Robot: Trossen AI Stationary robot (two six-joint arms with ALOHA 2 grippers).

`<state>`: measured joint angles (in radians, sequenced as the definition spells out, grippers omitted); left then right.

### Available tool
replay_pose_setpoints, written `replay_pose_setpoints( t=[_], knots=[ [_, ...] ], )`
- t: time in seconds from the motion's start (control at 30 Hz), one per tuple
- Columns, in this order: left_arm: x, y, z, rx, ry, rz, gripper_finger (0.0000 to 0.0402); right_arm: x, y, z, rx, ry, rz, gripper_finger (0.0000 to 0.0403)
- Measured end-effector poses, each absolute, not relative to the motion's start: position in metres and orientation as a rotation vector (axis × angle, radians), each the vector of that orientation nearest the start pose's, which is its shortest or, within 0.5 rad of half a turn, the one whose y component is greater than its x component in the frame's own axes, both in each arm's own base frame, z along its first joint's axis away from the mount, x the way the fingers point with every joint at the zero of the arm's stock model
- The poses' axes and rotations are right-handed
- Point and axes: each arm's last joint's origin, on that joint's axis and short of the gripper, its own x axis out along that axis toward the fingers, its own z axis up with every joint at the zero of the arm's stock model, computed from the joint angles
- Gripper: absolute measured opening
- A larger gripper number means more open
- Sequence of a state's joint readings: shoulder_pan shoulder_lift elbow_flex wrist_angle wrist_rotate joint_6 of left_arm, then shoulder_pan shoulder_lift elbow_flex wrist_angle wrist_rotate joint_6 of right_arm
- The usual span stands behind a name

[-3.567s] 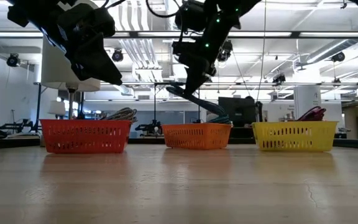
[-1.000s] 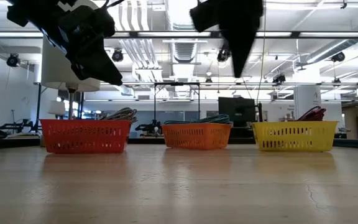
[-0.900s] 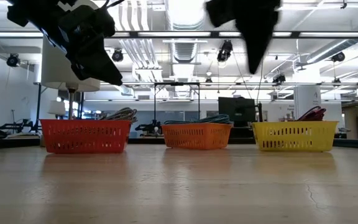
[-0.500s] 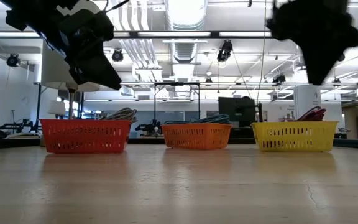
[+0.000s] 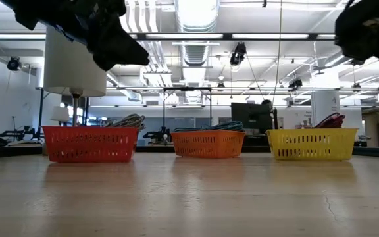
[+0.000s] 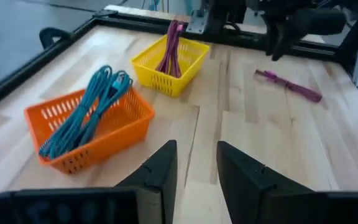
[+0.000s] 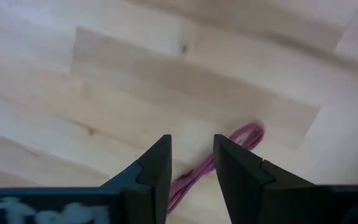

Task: Pick & Place USB Port
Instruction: Put the black and pink charger cable into the yellow bin

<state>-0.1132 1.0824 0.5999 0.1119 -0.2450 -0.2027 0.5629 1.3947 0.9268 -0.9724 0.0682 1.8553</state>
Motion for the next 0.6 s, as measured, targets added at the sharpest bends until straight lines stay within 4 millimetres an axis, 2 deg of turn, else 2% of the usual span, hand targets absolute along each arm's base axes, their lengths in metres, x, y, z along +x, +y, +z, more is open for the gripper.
replay_pose_setpoints(
  t=[0.17,0.33,0.6],
  knots=[
    [0.230,-0.019,0.243,-0.074,0.348,0.159,0.0108,0.193,0.140,0.204,1.140,1.221,-0.957,0.0118],
    [0.234,-0.018,0.257,0.025,0.308,0.144,0.0108,0.187,0.156,0.197,1.203,1.200,-1.020,0.0120],
    [0.237,-0.019,0.274,0.073,0.258,0.136,0.0108,0.185,0.175,0.179,1.230,1.183,-1.102,0.0123]
  ],
)
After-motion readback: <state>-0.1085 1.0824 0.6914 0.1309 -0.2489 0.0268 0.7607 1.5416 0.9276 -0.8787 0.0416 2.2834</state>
